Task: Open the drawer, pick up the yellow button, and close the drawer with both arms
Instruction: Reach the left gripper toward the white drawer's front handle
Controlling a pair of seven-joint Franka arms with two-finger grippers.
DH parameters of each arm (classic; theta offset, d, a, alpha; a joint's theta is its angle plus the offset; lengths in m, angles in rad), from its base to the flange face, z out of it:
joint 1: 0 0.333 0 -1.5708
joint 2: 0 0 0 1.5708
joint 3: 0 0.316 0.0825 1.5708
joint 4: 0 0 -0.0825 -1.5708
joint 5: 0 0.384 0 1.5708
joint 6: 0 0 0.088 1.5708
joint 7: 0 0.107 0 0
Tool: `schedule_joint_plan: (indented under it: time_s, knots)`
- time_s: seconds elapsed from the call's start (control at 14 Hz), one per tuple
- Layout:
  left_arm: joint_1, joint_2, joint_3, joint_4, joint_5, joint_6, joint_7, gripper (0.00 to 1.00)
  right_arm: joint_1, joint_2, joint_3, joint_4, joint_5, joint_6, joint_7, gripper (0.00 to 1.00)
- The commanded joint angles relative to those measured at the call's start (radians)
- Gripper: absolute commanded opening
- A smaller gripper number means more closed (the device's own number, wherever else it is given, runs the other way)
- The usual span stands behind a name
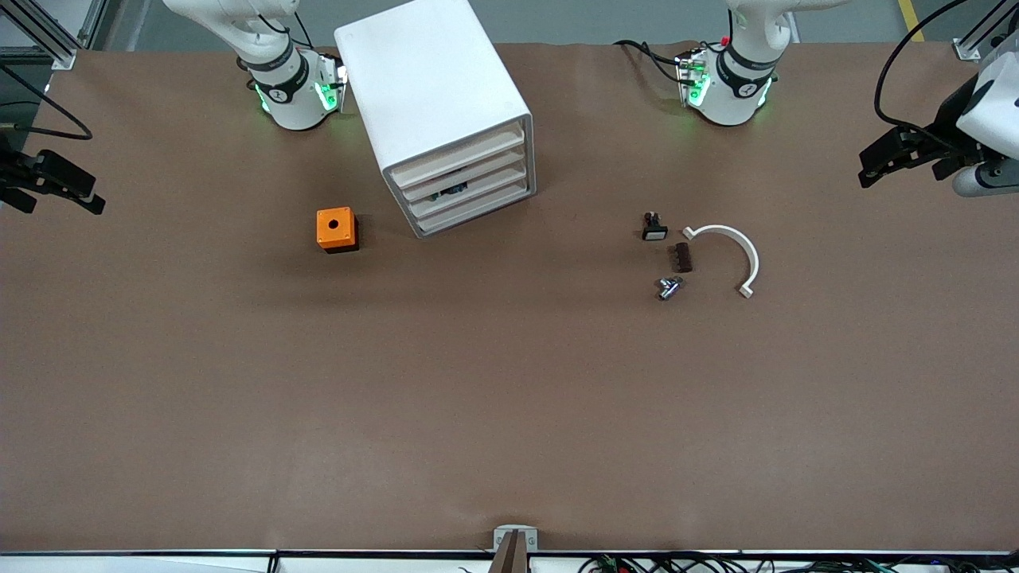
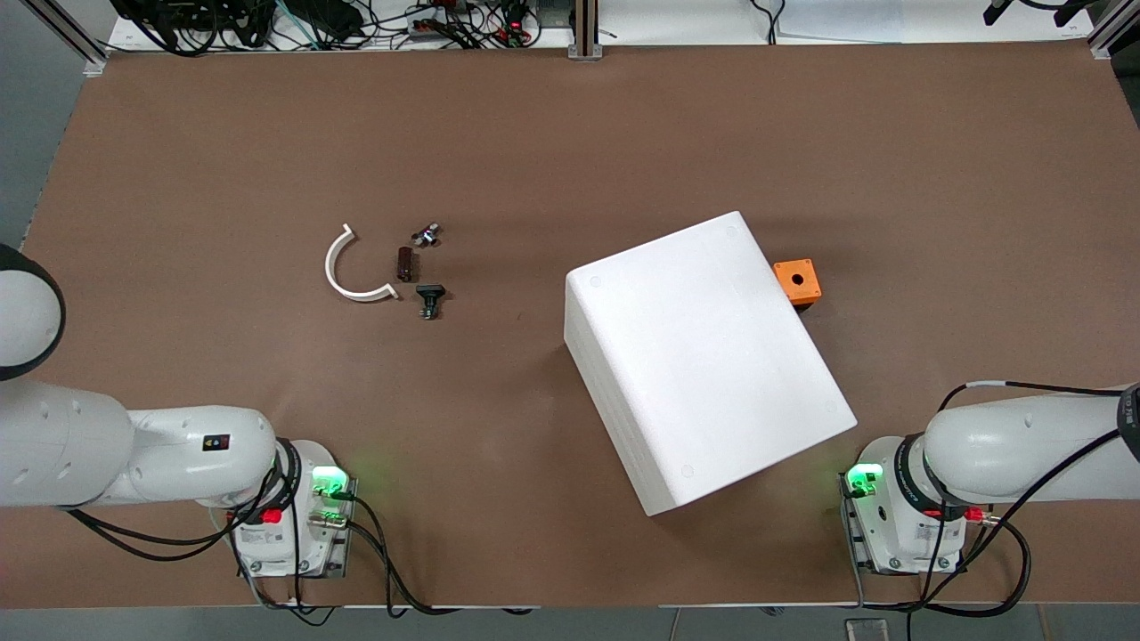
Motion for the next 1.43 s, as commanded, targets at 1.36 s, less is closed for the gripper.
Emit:
schedule_joint_plan:
  time_s: [1.36]
  knots:
    - [-0.157, 0.477, -0.165, 0.038, -0.066, 0.336, -1.001, 1.0, -0.01, -0.018, 0.004, -0.032, -0.01, 0.019, -0.052, 1.0]
